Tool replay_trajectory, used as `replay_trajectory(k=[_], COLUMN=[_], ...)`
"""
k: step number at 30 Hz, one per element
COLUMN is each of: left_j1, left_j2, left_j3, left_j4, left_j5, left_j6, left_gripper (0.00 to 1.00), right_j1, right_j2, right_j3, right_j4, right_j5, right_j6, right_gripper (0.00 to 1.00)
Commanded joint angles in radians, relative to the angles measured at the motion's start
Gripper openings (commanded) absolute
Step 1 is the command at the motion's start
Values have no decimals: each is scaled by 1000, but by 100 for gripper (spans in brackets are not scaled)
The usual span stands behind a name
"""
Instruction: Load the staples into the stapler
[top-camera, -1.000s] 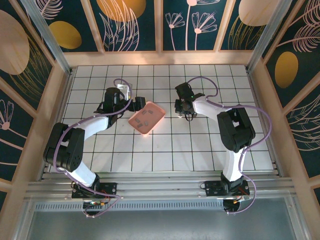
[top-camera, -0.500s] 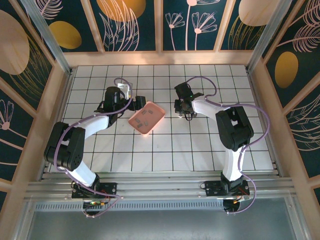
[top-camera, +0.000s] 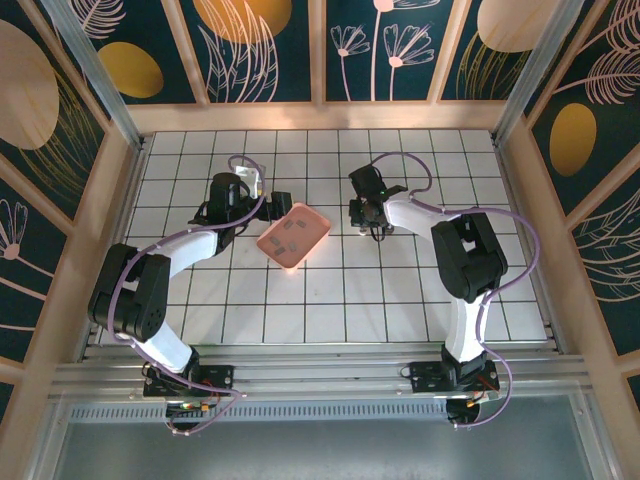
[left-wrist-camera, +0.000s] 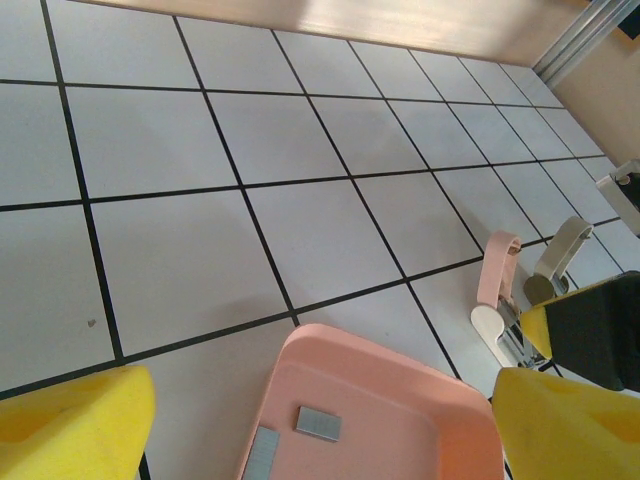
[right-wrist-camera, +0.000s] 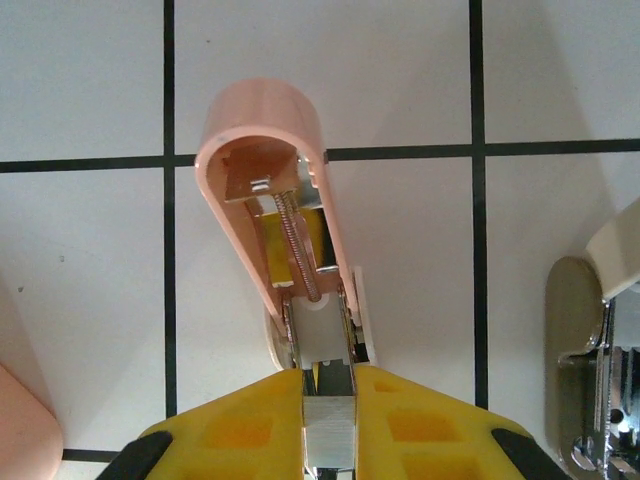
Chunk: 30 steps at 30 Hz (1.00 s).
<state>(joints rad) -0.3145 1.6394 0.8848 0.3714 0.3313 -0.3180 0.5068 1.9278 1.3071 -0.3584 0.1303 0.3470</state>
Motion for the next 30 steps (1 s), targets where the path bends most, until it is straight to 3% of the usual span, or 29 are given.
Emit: replay_trajectory(k=[1, 14, 30], left_j1=[-6, -5, -5], left_j2=[8, -41, -61], left_j3=[25, -49, -68], left_j4=[23, 108, 119], left_j5=[11, 17, 11], left_j6=[16, -7, 0], left_gripper=[87, 87, 87], right_j1=[6, 7, -4], right_j2=[-74, -199, -148], right_j3=[-23, -201, -218], right_j4=[49, 259, 298], right_j5=[-11, -44, -74], right_j6=[-61, -206, -235], right_gripper=[17, 17, 17])
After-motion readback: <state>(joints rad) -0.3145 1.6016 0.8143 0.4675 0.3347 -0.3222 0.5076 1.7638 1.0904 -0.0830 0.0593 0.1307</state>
